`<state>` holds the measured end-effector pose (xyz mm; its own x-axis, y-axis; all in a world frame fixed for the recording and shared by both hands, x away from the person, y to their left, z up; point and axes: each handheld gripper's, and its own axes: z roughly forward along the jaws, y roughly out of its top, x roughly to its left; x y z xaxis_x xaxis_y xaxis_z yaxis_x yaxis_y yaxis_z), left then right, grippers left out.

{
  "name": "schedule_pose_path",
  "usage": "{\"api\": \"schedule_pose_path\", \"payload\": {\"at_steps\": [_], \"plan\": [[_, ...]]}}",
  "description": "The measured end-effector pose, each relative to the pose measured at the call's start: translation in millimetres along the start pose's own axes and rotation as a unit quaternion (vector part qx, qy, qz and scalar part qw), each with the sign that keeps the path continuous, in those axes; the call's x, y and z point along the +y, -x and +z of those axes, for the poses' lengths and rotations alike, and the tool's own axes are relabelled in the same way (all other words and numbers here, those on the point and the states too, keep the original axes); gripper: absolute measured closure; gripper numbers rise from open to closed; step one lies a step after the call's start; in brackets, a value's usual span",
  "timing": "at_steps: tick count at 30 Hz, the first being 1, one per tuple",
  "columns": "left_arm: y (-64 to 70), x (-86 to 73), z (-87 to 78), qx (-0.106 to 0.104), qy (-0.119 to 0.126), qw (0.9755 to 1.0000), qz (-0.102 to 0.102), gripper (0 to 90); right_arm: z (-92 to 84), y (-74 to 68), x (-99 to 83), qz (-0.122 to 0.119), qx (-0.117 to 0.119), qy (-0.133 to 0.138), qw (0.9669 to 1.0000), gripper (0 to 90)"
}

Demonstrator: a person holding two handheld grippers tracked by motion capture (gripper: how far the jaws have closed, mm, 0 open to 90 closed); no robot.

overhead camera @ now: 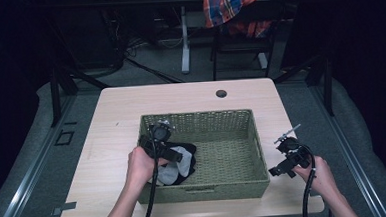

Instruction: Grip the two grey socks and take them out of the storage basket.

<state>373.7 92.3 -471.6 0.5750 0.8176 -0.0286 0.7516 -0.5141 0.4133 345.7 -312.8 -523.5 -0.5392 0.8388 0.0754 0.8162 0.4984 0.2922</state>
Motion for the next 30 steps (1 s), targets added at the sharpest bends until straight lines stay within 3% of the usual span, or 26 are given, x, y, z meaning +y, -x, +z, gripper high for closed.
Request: {"api": "schedule_pose_path", "payload": {"at_steps": [5,9,11,14,15,16,18,22,29,30], "plan": [[2.4,4.4,11.9,-0.004,-0.021,0.9997,0.012,18.3,-1.9,1.2,0.7,-0.004,0.0,-0.005,1.0,6.7],[3.6,6.0,19.6,-0.012,-0.038,0.9989,0.026,39.0,-2.2,1.7,0.8,-0.007,0.0,-0.01,0.9999,6.8],[3.8,5.5,21.8,-0.011,-0.044,0.9985,0.032,40.8,-1.6,1.4,0.5,-0.003,0.004,-0.006,1.0,6.8],[2.4,4.4,23.4,-0.013,-0.048,0.9981,0.035,54.3,-0.8,1.3,0.2,0.002,0.006,-0.004,1.0,7.0],[1.6,4.1,23.7,-0.014,-0.05,0.9979,0.038,54.3,-0.8,1.3,0.2,0.002,0.006,-0.004,1.0,7.0],[1.2,3.2,24.5,-0.017,-0.052,0.9977,0.04,62.4,-1.4,1.5,0.7,-0.002,0.005,-0.009,0.9999,7.2],[1.3,2.9,24.8,-0.018,-0.053,0.9975,0.042,70.1,-1.4,1.4,0.7,-0.002,0.005,-0.009,0.9999,7.3],[1.2,1.8,21.3,-0.026,-0.05,0.9971,0.052,78.3,-1.4,1.9,0.1,-0.001,0.001,-0.008,1.0,7.4],[-0.5,0.7,7.4,-0.026,-0.03,0.9977,0.055,78.6,-1.8,2.6,-0.2,-0.002,-0.001,-0.007,1.0,7.4],[-1.5,0.4,4.6,-0.027,-0.025,0.9979,0.053,78.6,-4.6,4.7,1.5,-0.019,-0.003,-0.028,0.9994,7.4]]}}
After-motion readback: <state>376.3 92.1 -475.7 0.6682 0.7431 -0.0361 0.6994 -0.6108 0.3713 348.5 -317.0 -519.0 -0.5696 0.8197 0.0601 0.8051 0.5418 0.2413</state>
